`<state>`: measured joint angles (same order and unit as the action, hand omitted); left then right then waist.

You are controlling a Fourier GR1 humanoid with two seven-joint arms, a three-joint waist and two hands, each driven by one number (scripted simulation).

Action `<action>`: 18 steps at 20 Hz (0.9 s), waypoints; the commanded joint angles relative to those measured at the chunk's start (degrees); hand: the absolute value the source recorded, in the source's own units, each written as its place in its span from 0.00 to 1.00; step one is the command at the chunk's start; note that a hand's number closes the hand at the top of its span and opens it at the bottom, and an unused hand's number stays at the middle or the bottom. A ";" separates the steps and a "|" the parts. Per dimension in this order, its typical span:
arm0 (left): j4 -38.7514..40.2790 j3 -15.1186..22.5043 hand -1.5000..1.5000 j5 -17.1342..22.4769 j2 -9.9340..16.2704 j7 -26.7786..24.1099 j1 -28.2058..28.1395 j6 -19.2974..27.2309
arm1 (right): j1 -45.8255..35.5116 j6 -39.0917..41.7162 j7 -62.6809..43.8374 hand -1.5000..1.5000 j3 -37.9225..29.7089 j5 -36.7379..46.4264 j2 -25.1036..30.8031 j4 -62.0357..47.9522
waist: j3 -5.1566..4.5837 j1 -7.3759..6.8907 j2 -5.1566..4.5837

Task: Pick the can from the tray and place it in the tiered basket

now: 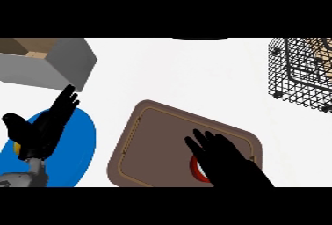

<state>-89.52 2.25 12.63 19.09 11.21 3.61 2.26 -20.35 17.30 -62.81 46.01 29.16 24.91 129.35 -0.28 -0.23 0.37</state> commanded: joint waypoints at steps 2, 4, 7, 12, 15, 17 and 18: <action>1.17 0.20 0.50 -1.43 -1.14 -1.21 0.06 0.32 | -2.05 4.71 -11.96 0.00 1.59 3.16 -5.54 -2.31 | 0.17 0.33 -0.23; -0.88 0.69 0.50 -0.94 -1.12 1.42 0.54 0.36 | -1.98 5.02 -14.64 0.00 4.98 5.54 -8.81 -4.40 | 0.16 0.36 -0.08; 1.48 -1.44 0.50 0.05 -0.51 0.87 2.06 -0.26 | 0.93 4.11 -11.85 0.00 3.34 7.39 -7.29 -7.73 | 0.20 0.79 -0.22; -2.12 0.65 0.50 -2.25 -2.41 0.21 -2.44 0.97 | 2.43 3.91 -8.56 0.00 3.65 11.52 -10.49 -13.54 | 0.26 0.07 -0.23; 0.39 -1.03 0.50 -1.14 -1.60 1.20 1.91 -0.97 | 3.44 2.35 -3.21 0.00 2.10 15.37 -9.77 -15.70 | 0.27 0.33 -0.34; -2.18 -0.80 0.50 -1.47 -1.49 0.15 -2.11 -1.46 | 3.98 0.93 -0.57 0.00 1.36 18.20 -9.58 -19.07 | 0.28 0.00 -0.30; 2.17 -1.02 0.50 -2.21 -2.27 -0.80 0.10 -1.45 | 5.04 1.62 -1.21 0.00 1.84 19.67 -9.83 -17.10 | 0.27 0.37 -0.34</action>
<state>-89.43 1.95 10.63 17.07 10.65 2.88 1.62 -16.65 18.77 -60.41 47.62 44.46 15.91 113.84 -0.03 0.00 0.07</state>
